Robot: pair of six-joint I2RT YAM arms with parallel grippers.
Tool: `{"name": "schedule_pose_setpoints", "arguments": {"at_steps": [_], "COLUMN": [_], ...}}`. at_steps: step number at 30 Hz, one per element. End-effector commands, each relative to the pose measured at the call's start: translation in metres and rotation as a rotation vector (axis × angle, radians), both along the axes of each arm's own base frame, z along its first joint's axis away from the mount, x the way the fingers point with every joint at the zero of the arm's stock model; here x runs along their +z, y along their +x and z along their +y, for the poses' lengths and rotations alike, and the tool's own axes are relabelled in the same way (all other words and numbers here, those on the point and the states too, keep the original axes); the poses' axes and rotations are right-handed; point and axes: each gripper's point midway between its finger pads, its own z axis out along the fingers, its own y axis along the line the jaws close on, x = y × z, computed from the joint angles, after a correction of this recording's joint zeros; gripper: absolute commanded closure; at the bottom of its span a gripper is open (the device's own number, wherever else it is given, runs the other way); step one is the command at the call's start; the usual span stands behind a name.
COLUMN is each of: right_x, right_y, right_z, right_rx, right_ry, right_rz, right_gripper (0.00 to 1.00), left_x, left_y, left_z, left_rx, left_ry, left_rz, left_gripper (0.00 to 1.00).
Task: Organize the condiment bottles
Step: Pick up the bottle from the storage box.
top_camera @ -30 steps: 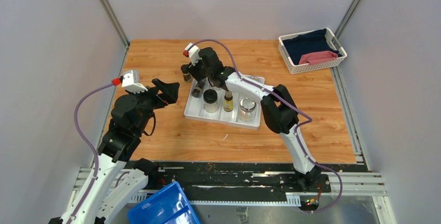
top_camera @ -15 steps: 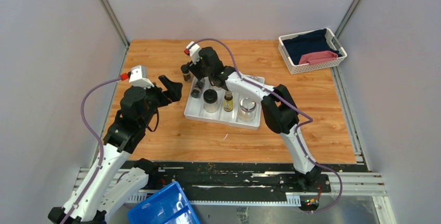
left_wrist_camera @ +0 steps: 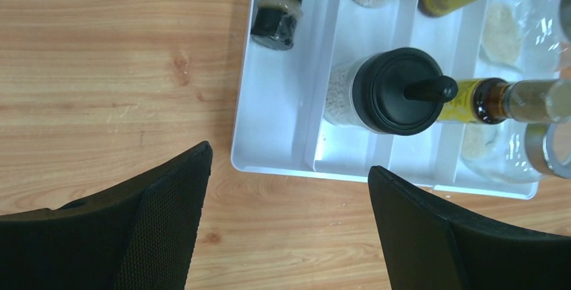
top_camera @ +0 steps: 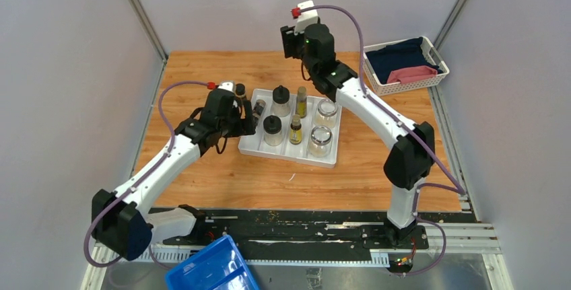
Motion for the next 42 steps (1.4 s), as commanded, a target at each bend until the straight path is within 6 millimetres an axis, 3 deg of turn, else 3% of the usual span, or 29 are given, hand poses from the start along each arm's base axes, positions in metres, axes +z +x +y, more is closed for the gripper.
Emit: {"name": "schedule_pose_setpoints", "arguments": {"at_steps": [1,18,24,32,38,42], "right_x": [0.000,0.008,0.006,0.003,0.001,0.001], "right_y": [-0.017,-0.044,-0.045,-0.044,-0.044,-0.044], "right_z": [-0.010,-0.024,-0.028,-0.035,-0.033,-0.033], "right_rx": [-0.010,0.029,0.028,0.036,0.045,0.044], "right_ry": [0.043,0.096,0.071,0.092,0.103,0.107], "right_rz": [0.004,-0.072,-0.077,-0.074,-0.072,-0.071], "right_gripper": [0.36,0.36,0.37,0.37,0.38,0.39], "left_x": [-0.008,-0.057,-0.071,-0.078,-0.078,-0.081], "left_y": [0.001,0.049,0.069,0.087,0.094,0.095], "left_z": [-0.009,-0.028,-0.030,-0.026,-0.027,-0.031], "left_rx": [-0.073,-0.066,-0.022,0.010,0.003,-0.010], "left_ry": [0.075,0.228,0.252,0.316,0.335,0.324], "left_rz": [0.044,0.134,0.109,0.090,0.079,0.079], "left_gripper": [0.10,0.22,0.24,0.29,0.43,0.46]}}
